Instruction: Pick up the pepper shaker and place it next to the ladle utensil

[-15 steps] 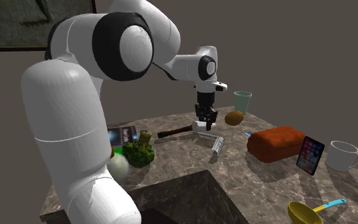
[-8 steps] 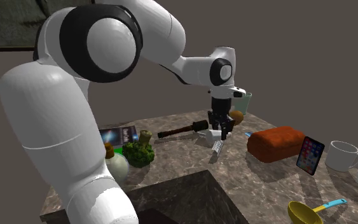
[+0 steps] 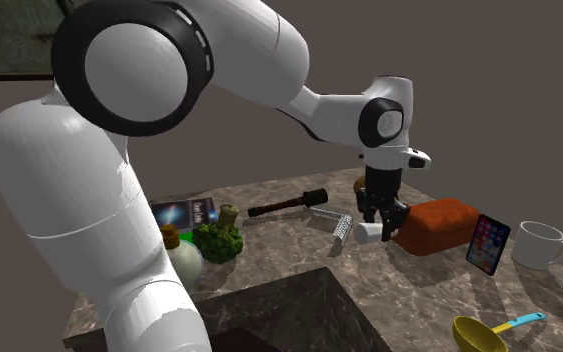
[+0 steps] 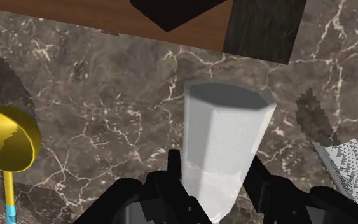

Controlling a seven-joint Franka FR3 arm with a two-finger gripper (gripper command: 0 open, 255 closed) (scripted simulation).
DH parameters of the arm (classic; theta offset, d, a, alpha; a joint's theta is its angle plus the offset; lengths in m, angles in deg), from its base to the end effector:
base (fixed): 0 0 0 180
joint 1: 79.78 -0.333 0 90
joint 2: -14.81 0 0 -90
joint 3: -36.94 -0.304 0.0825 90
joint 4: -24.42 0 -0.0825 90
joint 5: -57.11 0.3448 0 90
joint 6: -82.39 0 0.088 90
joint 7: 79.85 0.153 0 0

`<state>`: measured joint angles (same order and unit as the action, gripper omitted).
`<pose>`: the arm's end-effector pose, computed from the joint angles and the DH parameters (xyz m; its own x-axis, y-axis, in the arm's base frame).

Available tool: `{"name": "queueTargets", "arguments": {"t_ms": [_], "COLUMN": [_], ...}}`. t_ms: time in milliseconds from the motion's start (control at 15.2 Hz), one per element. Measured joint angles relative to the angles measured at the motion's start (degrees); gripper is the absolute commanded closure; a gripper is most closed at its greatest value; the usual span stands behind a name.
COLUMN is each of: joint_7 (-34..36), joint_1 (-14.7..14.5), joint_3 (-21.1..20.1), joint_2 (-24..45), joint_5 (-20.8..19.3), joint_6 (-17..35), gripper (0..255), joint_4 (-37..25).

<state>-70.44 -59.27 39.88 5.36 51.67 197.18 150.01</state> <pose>0.4198 -0.1930 0.4138 0.8615 -0.5075 -0.0123 -0.5051 -0.8594 0.0798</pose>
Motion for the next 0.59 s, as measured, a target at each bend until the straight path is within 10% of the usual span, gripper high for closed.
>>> {"name": "queueTargets", "arguments": {"t_ms": [594], "joint_7": [-12.4], "joint_1": [5.6], "joint_3": [7.5], "joint_2": [1.1], "joint_5": [-1.3], "joint_6": [0.8], "gripper": [255], "joint_4": [-1.4]}}
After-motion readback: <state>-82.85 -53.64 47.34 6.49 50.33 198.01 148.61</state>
